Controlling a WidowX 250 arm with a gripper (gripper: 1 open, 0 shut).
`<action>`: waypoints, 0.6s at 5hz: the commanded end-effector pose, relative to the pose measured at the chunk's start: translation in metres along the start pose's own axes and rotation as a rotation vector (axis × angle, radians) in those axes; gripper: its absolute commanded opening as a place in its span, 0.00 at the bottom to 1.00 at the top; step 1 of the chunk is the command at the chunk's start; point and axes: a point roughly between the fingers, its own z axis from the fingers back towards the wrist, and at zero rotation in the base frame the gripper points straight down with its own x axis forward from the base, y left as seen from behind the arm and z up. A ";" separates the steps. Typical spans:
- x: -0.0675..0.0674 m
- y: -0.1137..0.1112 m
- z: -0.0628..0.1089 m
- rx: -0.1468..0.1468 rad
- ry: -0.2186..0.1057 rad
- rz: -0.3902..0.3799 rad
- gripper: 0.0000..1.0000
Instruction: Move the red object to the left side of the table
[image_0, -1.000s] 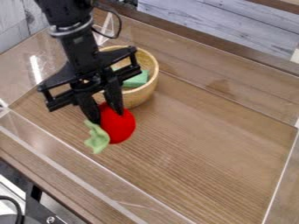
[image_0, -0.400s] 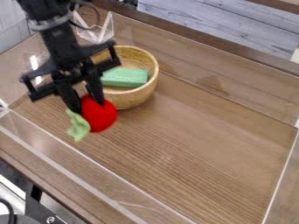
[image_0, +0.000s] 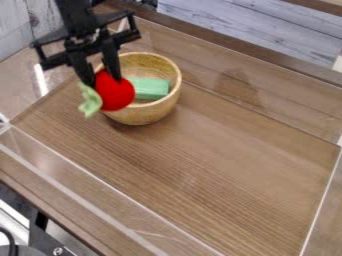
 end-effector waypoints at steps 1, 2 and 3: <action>0.016 -0.011 0.020 -0.014 -0.043 -0.012 0.00; 0.026 0.002 0.019 -0.015 -0.051 0.030 0.00; 0.037 0.014 0.017 -0.015 -0.059 0.077 0.00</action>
